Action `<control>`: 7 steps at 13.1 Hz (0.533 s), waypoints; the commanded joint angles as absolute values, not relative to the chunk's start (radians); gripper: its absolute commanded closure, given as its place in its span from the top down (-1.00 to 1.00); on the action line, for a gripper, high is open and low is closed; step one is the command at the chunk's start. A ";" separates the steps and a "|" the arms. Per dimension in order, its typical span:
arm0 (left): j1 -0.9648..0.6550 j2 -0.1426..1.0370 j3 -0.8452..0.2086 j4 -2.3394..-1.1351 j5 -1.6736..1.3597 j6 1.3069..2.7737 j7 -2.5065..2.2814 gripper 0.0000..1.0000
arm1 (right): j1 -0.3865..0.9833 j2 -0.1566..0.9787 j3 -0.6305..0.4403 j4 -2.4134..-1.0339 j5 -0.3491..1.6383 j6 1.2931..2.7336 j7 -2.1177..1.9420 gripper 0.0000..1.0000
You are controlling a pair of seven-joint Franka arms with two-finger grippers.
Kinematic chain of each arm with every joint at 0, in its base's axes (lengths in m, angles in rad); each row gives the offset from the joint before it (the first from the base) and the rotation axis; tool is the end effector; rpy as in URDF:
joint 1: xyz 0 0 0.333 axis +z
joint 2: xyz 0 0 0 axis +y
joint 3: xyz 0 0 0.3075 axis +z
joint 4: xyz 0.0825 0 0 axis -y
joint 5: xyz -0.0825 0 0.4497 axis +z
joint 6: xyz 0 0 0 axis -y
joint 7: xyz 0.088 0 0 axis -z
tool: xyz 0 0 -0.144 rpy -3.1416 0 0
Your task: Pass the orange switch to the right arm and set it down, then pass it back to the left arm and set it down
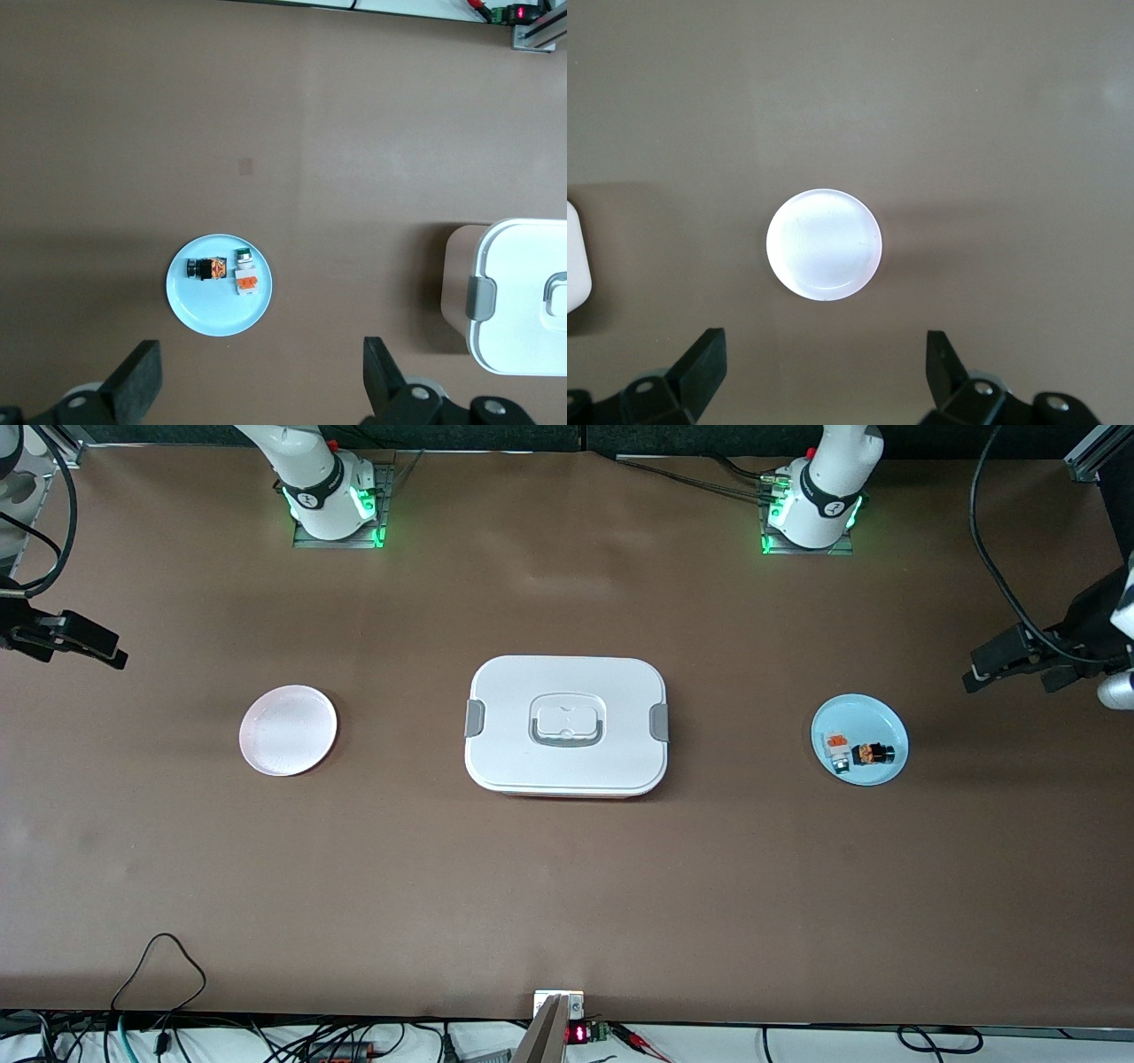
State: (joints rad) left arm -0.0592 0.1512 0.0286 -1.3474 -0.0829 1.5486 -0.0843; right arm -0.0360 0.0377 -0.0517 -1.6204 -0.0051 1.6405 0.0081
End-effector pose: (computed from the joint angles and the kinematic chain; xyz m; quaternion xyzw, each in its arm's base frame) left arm 0.6648 -0.0338 0.6004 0.9986 0.0246 0.0227 0.0406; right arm 0.6322 -0.0559 0.5347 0.9988 -0.0477 -0.0089 0.0032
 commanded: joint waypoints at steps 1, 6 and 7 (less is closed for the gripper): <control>-0.097 0.146 0.064 -1.341 -0.067 1.534 -0.063 1.00 | -0.037 0.015 -0.048 -1.634 -0.008 1.634 0.002 1.00; -0.154 0.113 0.135 -1.399 -0.066 1.481 -0.054 1.00 | -0.038 0.017 -0.048 -1.634 -0.008 1.635 -0.002 1.00; -0.153 0.110 0.127 -1.404 -0.066 1.468 -0.055 1.00 | -0.038 0.017 -0.049 -1.634 -0.008 1.635 -0.005 1.00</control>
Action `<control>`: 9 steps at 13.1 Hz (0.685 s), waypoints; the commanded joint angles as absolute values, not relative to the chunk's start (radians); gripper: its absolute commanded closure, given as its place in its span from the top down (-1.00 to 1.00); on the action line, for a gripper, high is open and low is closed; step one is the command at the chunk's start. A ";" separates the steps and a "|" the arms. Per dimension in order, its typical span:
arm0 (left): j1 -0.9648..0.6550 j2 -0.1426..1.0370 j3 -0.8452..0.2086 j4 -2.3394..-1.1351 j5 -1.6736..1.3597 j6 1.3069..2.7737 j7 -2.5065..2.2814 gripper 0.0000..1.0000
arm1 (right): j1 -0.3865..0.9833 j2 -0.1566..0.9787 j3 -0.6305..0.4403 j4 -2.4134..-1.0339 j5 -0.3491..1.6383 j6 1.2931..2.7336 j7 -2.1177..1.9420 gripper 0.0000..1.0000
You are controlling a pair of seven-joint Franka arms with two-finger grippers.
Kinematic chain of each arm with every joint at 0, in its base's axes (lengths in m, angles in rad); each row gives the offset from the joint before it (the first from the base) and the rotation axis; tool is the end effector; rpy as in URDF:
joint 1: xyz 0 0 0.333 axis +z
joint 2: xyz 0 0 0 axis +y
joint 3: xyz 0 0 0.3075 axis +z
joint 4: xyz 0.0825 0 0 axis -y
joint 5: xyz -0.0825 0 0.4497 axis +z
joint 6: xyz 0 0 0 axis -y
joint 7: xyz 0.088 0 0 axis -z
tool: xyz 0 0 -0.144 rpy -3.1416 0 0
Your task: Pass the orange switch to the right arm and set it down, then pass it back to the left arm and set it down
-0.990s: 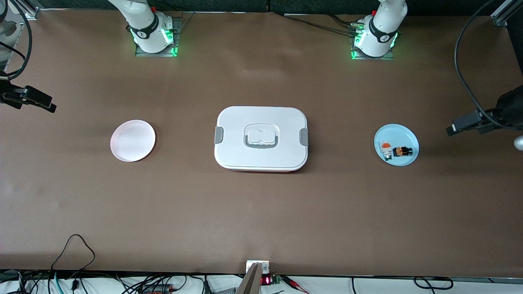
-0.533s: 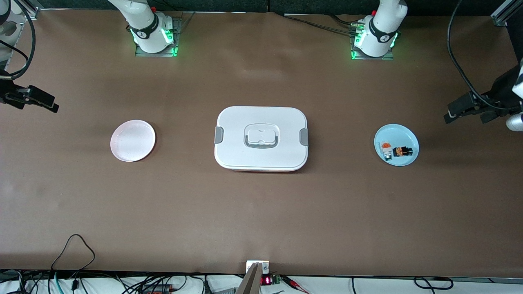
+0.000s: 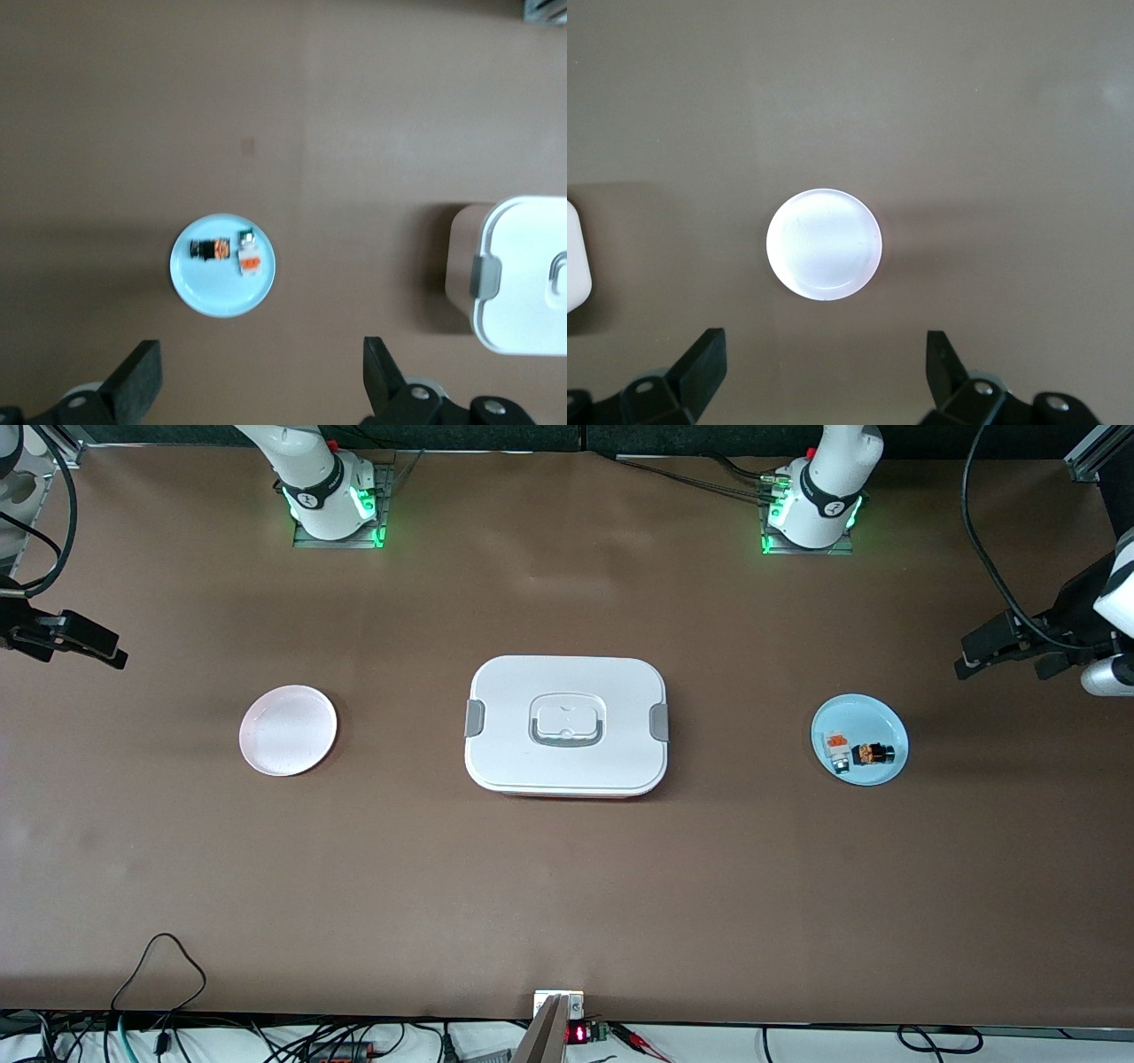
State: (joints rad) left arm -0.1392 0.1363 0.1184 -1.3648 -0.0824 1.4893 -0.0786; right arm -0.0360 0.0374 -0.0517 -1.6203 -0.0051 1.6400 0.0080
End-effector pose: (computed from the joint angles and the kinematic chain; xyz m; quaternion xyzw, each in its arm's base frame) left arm 0.6519 -0.0309 0.5959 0.9991 0.0253 -0.0071 0.0327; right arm 0.6321 -0.0559 0.5349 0.9988 -0.0476 -0.0090 0.0032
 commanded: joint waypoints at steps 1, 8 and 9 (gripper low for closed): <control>-0.156 0.110 0.126 -1.405 -0.052 1.463 -0.054 1.00 | -0.040 0.017 -0.049 -1.634 -0.008 1.635 -0.006 1.00; -0.143 0.104 0.118 -1.404 0.021 1.468 0.129 1.00 | -0.040 0.015 -0.049 -1.634 -0.006 1.635 -0.014 1.00; -0.143 0.100 0.115 -1.404 0.021 1.467 0.129 1.00 | -0.040 0.017 -0.049 -1.634 -0.006 1.635 -0.014 1.00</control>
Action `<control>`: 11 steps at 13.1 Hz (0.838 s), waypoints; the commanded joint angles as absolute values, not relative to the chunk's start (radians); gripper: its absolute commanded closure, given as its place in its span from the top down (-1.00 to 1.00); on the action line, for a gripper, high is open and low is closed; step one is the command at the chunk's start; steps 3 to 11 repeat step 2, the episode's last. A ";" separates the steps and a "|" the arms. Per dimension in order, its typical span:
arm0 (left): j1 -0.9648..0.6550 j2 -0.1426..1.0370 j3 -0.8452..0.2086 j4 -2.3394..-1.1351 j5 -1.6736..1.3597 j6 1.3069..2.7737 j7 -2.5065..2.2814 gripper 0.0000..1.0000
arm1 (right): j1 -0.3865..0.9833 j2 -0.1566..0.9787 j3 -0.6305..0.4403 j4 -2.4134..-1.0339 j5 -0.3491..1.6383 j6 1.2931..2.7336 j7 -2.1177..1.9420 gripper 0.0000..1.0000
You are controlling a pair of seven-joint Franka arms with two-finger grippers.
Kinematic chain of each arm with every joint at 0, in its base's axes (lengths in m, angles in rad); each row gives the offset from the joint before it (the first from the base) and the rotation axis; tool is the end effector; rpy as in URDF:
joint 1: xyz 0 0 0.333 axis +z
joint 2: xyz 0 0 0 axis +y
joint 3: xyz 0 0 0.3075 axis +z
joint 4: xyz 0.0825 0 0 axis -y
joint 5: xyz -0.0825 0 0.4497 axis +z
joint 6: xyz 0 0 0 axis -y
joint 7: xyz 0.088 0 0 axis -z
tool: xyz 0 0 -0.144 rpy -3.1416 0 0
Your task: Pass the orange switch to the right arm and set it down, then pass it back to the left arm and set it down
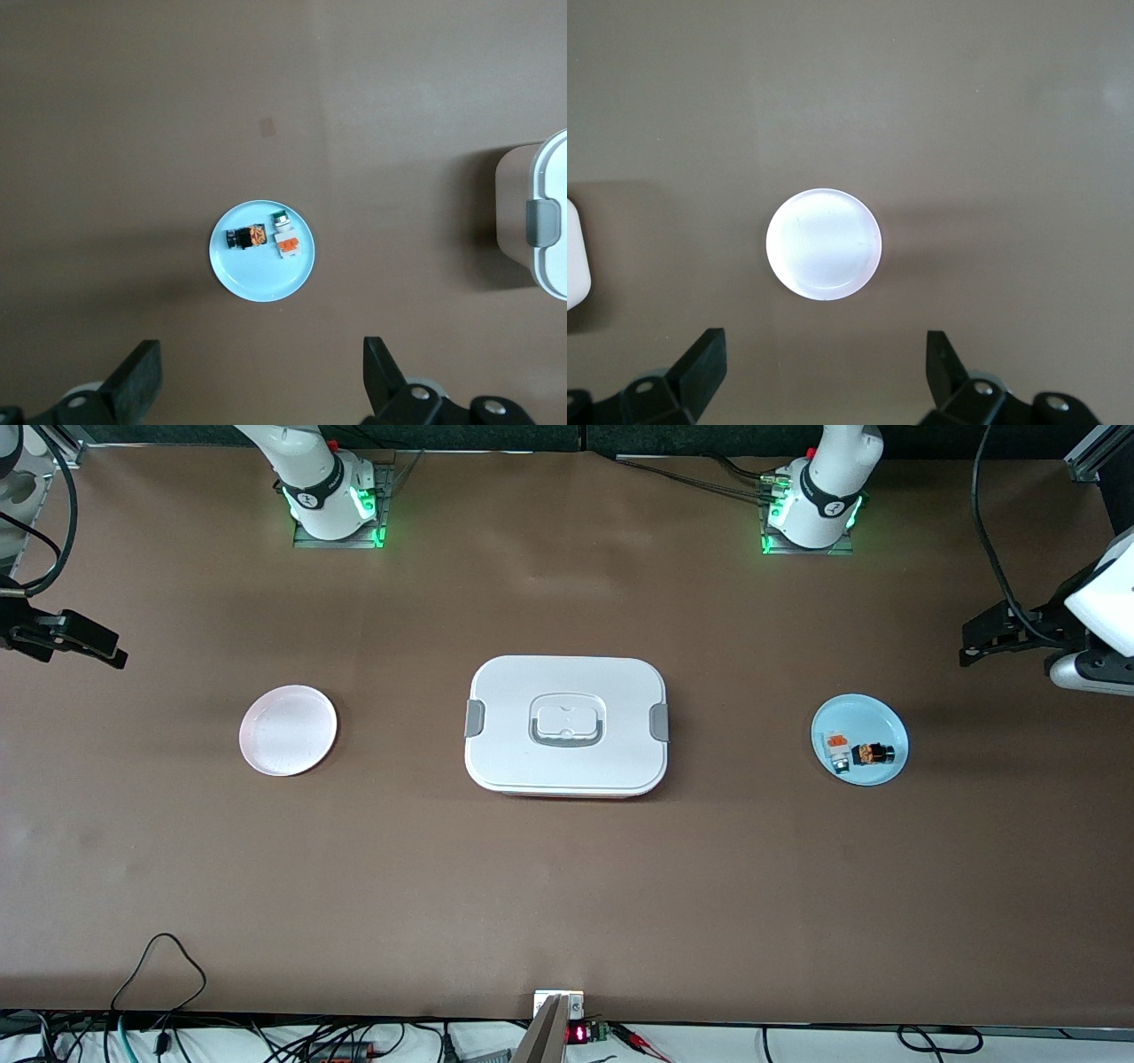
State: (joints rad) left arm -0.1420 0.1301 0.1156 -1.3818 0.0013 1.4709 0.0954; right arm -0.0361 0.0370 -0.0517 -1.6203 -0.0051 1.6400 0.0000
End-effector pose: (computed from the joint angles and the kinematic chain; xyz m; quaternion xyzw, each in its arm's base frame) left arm 0.6472 -0.0214 0.5891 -0.9979 0.0611 0.0203 0.0074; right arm 0.6320 -0.0559 0.5351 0.9990 -0.0437 -0.0088 0.0031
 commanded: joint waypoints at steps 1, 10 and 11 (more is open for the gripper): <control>-0.143 0.089 0.115 -1.404 0.023 1.465 0.129 1.00 | -0.040 0.017 -0.049 -1.634 -0.006 1.635 -0.014 1.00; -0.143 0.087 0.115 -1.404 0.023 1.463 0.130 1.00 | -0.040 0.017 -0.049 -1.634 -0.006 1.635 -0.014 1.00; -0.143 0.087 0.115 -1.404 0.023 1.463 0.130 1.00 | -0.040 0.017 -0.049 -1.634 -0.006 1.635 -0.014 1.00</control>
